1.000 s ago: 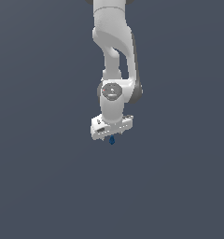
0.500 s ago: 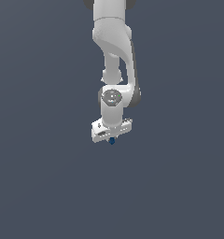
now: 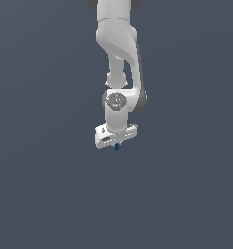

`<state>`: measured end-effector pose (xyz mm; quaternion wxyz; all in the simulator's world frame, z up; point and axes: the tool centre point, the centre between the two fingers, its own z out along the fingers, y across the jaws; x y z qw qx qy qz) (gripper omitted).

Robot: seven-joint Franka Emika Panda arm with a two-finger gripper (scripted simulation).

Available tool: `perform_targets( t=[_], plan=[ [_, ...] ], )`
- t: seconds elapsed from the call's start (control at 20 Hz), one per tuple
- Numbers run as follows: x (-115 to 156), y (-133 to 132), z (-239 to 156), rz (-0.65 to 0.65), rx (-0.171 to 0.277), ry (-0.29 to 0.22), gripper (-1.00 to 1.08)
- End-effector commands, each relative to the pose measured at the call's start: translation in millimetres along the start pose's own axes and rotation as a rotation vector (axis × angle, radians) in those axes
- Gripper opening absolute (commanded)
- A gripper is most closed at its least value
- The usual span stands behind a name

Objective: Pick up the object and move it to a goal position.

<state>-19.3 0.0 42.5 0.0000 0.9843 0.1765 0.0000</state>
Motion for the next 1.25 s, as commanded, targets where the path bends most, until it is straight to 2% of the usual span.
perform_targets(
  t=[0.0, 0.3, 0.85, 1.2],
  plan=[
    [0.8, -1.5, -0.5, 0.0, 0.0, 0.0, -1.0],
    [13.4, -22.8, -7.7, 0.0, 0.0, 0.0, -1.0],
    [60.2, -97.3, -33.3, 0.0, 0.0, 0.0, -1.0],
    [69.0, -107.8, -37.0, 0.0, 0.0, 0.0, -1.0]
  ],
)
